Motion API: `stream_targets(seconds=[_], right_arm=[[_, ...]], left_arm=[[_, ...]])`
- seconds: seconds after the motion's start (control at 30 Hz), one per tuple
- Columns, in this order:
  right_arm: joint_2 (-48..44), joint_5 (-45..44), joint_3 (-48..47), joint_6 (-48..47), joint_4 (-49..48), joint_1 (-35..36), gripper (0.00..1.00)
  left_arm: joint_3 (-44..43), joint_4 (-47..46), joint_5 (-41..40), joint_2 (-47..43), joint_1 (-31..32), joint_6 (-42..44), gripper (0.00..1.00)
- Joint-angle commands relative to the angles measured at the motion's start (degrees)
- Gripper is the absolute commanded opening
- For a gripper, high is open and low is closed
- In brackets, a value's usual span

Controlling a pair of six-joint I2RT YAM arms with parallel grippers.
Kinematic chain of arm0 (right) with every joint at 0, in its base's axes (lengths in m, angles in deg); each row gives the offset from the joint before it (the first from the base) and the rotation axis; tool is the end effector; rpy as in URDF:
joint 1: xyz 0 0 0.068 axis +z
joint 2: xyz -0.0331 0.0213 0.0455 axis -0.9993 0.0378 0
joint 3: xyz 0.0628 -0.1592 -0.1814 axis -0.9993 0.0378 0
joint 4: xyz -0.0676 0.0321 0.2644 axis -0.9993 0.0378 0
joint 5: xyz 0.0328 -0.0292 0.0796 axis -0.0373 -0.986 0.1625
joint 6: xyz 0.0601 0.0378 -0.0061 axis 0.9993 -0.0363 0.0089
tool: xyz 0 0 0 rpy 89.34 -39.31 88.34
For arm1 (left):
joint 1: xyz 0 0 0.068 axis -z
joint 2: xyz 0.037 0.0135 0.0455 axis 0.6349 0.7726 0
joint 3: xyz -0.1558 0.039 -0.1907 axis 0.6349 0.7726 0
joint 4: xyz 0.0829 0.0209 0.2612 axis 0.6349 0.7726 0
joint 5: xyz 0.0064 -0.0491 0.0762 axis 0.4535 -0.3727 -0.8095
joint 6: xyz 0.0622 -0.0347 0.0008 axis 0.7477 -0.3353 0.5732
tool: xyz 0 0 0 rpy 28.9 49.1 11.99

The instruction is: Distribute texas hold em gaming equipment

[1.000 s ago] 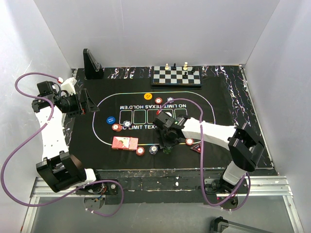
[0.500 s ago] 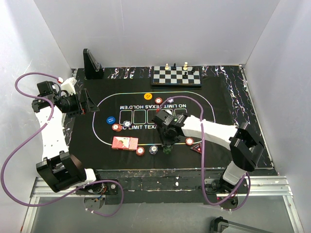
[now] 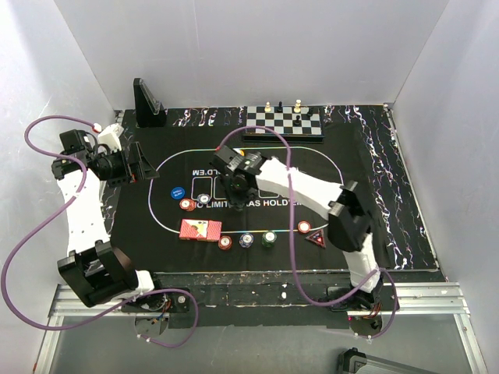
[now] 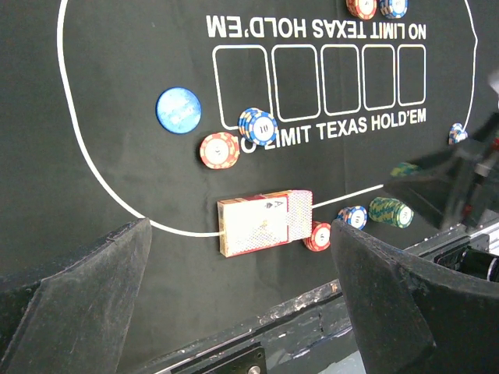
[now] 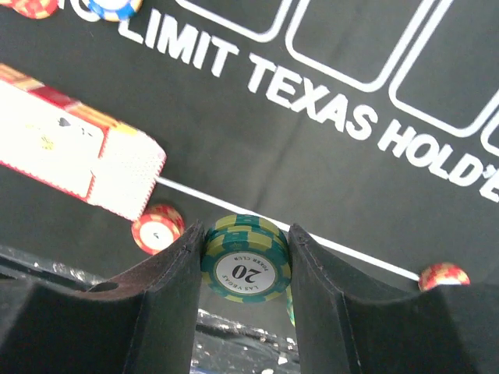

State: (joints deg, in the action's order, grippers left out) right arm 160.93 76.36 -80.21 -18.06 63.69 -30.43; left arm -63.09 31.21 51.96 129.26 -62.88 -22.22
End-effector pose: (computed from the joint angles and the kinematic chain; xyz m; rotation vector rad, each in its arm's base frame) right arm 0.2443 0.3572 0.2321 -0.5447 2.5931 0.2096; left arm 0.2723 0.0776 0.3009 -0.0765 2.4115 -0.6546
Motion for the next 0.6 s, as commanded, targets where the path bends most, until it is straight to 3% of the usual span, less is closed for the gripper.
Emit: stream_targets(seconds=[0.0, 0.23, 0.57], right_arm=[[8.7, 2.1, -12.3, -3.9, 2.8, -1.8, 0.1], [23.6, 6.7, -30.5, -5.5, 3.4, -4.7, 0.09], [31.1, 10.1, -31.6, -4.5, -4.9, -7.1, 0.08]], left_arm=[[-0.6, 0.0, 1.2, 0.6, -0.3, 1.7, 1.0], [-0.5, -1.0, 2.3, 2.1, -0.3, 1.4, 1.0], [-0.7, -2.3, 3.6, 3.6, -0.2, 2.0, 1.0]])
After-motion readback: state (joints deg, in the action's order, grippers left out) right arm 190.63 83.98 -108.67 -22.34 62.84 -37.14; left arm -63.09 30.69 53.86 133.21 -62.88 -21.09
